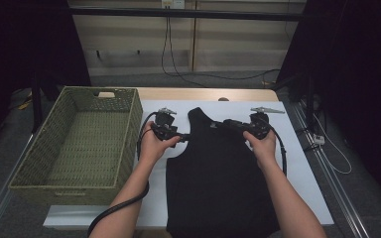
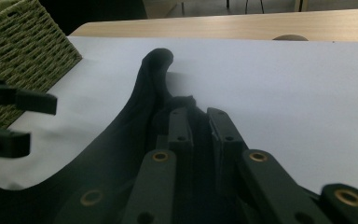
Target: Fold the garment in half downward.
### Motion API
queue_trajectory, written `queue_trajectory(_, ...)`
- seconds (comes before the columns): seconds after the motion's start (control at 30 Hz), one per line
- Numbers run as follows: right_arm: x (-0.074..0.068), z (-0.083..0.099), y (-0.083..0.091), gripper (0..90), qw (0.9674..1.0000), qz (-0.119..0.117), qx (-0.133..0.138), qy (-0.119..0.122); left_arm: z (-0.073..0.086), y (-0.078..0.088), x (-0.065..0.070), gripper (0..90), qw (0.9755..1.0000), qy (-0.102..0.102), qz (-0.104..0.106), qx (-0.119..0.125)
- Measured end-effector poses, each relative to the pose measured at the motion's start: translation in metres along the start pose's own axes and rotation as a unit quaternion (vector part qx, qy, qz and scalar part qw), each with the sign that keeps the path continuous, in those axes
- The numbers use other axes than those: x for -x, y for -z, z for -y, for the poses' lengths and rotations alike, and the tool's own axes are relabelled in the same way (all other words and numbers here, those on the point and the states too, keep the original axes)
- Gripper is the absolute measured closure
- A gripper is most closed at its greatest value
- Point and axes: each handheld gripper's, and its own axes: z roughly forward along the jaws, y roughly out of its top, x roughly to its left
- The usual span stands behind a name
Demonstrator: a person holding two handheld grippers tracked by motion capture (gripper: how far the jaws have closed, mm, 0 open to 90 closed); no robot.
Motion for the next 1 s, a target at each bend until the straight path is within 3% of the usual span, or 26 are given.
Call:
queue_trajectory(0.17,-0.003,0.006,0.009,81.0,1.0,-0.001,-0.007,0.005,-0.005,-0.012,-0.005,22.2,0.9999,0.012,0.002,-0.005)
queue_trajectory(0.57,-0.006,0.017,0.011,80.8,0.9998,-0.004,-0.02,-0.005,-0.017,-0.045,-0.013,35.2,0.9999,0.015,0.007,-0.003)
queue_trajectory(0.73,-0.007,0.018,0.007,80.8,0.9996,-0.005,-0.026,-0.005,-0.022,-0.058,-0.017,43.2,1.0,0.004,-0.005,0.0)
queue_trajectory(0.9,-0.01,0.018,0.007,80.8,0.9995,-0.008,-0.03,-0.004,-0.027,-0.07,-0.014,47.4,0.9998,-0.003,-0.003,-0.02)
queue_trajectory(1.0,-0.012,0.019,0.006,80.7,0.9993,-0.009,-0.036,0.0,-0.027,-0.075,-0.012,56.3,0.9996,-0.015,-0.011,-0.023)
